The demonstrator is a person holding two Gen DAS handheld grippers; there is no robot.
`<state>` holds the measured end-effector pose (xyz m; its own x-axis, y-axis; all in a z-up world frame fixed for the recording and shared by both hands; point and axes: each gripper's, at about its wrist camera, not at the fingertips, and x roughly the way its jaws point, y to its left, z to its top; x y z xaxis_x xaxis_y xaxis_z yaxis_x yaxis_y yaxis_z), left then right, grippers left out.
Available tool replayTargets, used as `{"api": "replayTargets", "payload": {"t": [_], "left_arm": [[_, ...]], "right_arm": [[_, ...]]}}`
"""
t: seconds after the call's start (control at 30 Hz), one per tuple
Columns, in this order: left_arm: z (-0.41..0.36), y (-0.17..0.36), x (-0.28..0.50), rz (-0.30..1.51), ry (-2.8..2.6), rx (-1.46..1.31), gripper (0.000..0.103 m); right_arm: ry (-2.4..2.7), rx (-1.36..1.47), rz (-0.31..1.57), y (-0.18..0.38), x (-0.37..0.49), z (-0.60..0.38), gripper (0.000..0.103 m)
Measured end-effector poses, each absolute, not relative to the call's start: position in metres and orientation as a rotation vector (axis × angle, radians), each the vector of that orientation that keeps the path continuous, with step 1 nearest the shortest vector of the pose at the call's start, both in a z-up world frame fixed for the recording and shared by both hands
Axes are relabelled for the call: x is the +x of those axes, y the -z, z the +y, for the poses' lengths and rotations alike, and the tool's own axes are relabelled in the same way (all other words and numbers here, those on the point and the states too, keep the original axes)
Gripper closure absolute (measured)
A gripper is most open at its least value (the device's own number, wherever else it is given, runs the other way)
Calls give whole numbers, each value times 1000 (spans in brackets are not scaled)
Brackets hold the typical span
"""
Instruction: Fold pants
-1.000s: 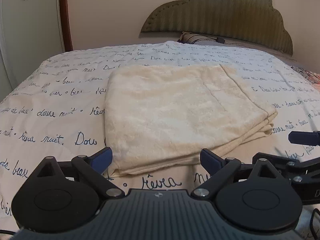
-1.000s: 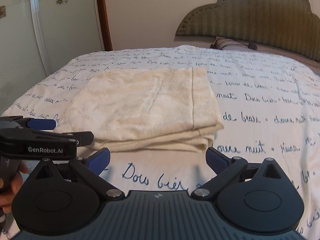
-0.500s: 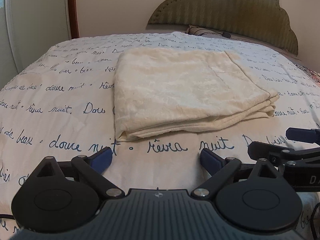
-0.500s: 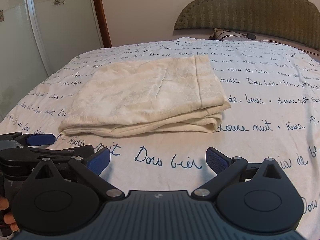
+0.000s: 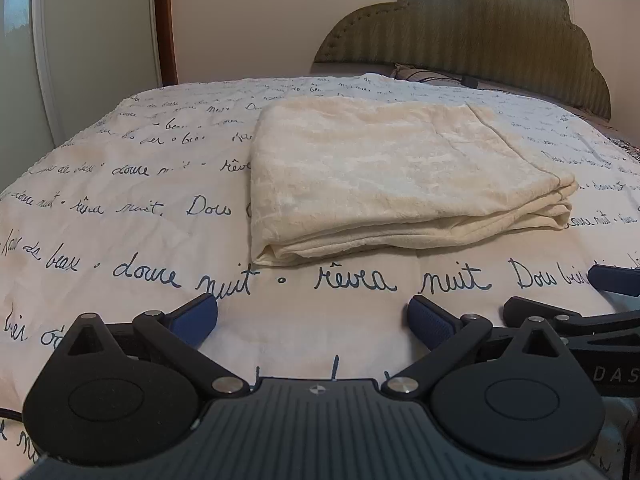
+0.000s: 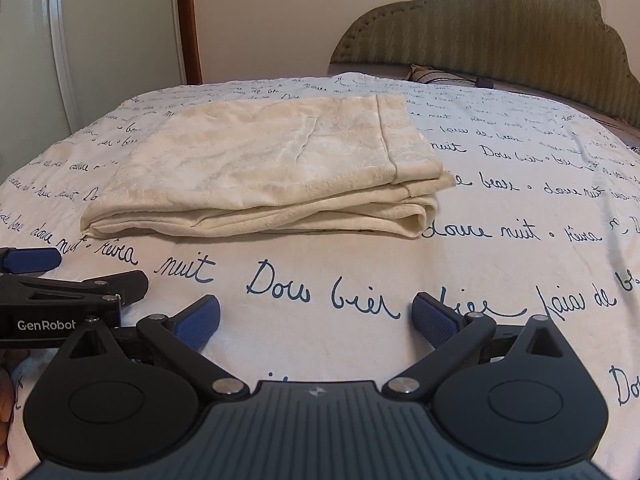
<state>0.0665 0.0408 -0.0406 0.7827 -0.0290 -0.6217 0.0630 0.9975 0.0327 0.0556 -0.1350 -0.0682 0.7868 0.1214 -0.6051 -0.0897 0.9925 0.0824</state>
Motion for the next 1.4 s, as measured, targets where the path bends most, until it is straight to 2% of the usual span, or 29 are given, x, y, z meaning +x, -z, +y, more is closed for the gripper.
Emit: {"api": "replayTargets", "payload": {"t": [0.53,0.77,1.4], "left_arm": [[41,40,66,669,50,53,0],[41,41,66,669,52,51,0],[40,40,65,667,50,57,0]], "right_arm": [[-46,94,641,67,54,-145,0],[-35,-19,663,68,53,-143,0],[-61,43,664,70,53,-154,0]]}}
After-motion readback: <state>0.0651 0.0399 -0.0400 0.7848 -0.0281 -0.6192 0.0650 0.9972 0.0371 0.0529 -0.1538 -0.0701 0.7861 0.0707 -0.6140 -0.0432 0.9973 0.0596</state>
